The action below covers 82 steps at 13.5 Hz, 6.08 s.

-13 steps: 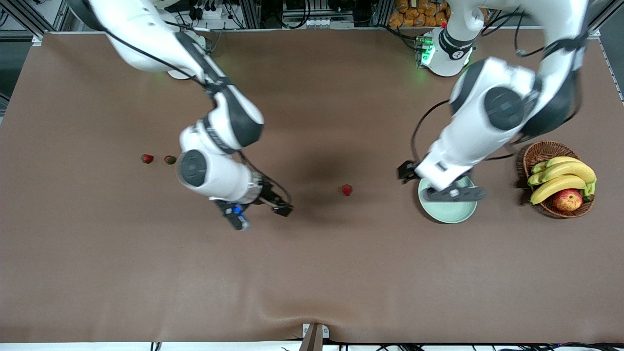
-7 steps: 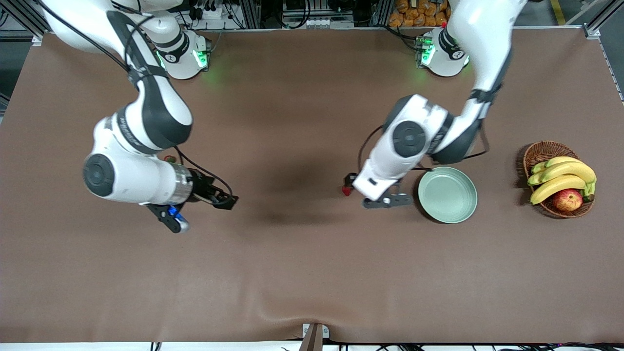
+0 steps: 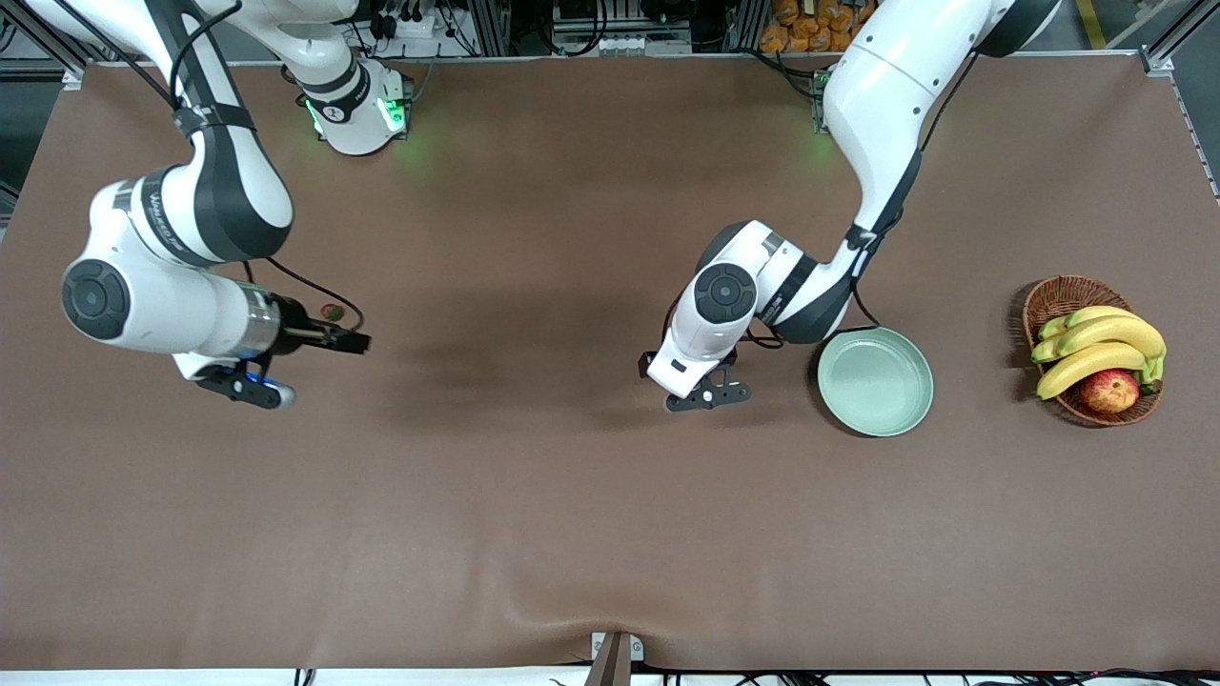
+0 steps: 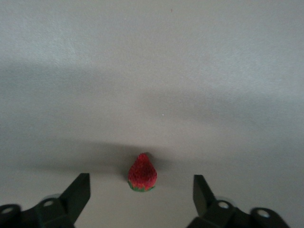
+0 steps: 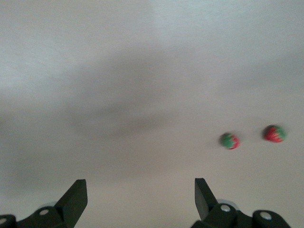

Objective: Collect all strawberries into plate
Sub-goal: 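Grasp the strawberry with the left gripper while the right gripper releases, then drop the strawberry on the plate while the right gripper grasps another, then carry the strawberry with the right gripper while the left gripper approaches, then take the strawberry from the right gripper with the left gripper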

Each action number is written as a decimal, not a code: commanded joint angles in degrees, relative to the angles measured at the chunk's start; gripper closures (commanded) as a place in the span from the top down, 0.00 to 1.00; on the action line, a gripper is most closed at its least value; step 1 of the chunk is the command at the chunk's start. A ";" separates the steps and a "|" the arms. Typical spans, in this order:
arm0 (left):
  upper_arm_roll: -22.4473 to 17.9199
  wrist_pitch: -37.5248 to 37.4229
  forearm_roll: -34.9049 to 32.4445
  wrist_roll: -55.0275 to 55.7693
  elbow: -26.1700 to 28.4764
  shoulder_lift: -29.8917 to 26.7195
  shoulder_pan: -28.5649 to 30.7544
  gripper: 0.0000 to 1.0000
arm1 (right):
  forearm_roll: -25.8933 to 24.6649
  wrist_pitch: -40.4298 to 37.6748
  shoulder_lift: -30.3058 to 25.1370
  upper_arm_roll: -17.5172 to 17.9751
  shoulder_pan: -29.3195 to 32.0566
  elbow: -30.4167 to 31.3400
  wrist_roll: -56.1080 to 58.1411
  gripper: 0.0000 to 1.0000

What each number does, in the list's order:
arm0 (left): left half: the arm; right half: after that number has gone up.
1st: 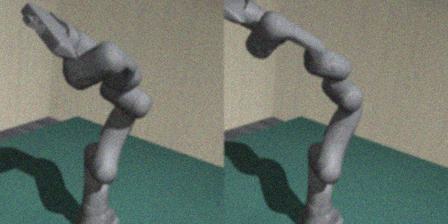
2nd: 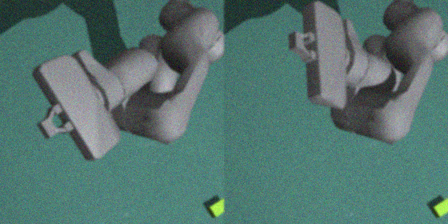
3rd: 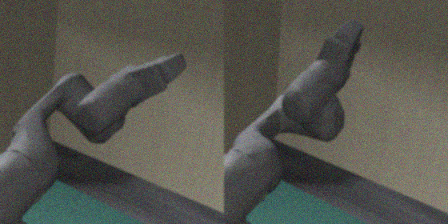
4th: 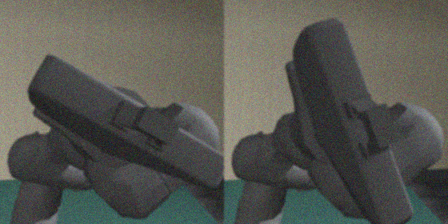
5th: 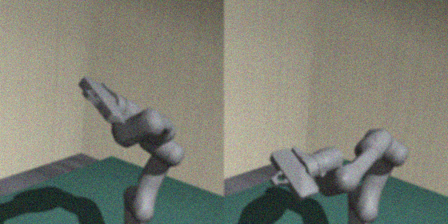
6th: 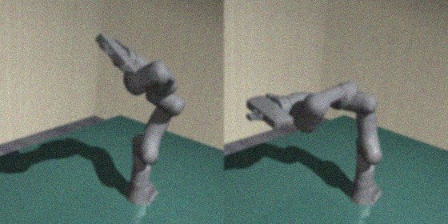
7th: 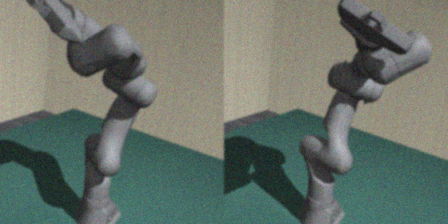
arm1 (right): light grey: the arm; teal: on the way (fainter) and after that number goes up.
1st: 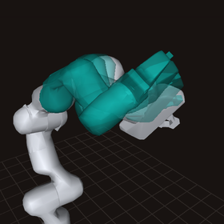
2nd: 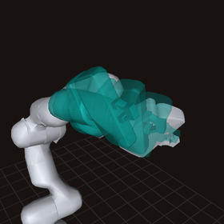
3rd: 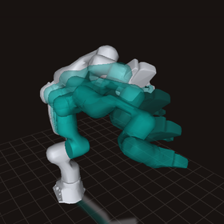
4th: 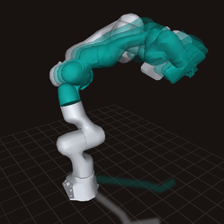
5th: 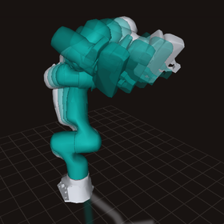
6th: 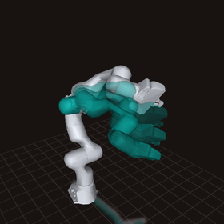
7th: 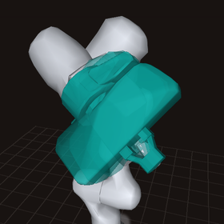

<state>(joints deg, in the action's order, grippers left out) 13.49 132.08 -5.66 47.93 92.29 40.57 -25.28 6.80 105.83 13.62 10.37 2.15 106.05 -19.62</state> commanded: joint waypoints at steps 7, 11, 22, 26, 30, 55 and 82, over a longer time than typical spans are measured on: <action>-0.48 2.48 -1.99 3.04 -0.62 3.81 -1.62 0.61 | -5.04 25.96 -5.63 -5.97 2.77 25.76 16.44 1.00; -0.57 2.39 -1.99 3.13 -0.09 3.64 -1.18 0.10 | -5.04 28.46 -3.17 -7.30 3.12 27.72 18.13 1.00; -0.40 -14.31 -6.98 -12.22 12.37 -14.29 17.17 0.00 | -4.78 36.29 2.29 -7.12 3.12 32.73 17.86 0.73; -0.31 -7.84 -12.26 -18.74 17.91 -13.68 23.77 0.00 | -4.51 35.50 2.11 -7.12 3.03 33.43 17.51 0.33; -0.31 -0.17 -15.42 -21.21 21.26 -11.40 26.85 0.40 | -4.25 31.56 1.32 -6.95 2.86 31.60 17.25 0.00; 7.69 -33.66 -1.81 -19.81 -5.19 -24.06 25.90 1.00 | 18.08 41.53 32.77 -6.51 -40.54 -22.11 -48.91 0.00; 6.03 -3.50 -15.44 13.68 -3.78 3.80 -3.54 0.84 | 3.23 -4.85 6.87 -9.76 -16.31 -14.31 -17.59 1.00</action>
<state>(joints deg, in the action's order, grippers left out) 20.70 128.94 -19.31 60.92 92.53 41.70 -26.67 12.46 100.14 25.11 -0.44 -16.17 85.01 -41.61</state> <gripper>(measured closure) 0.040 0.000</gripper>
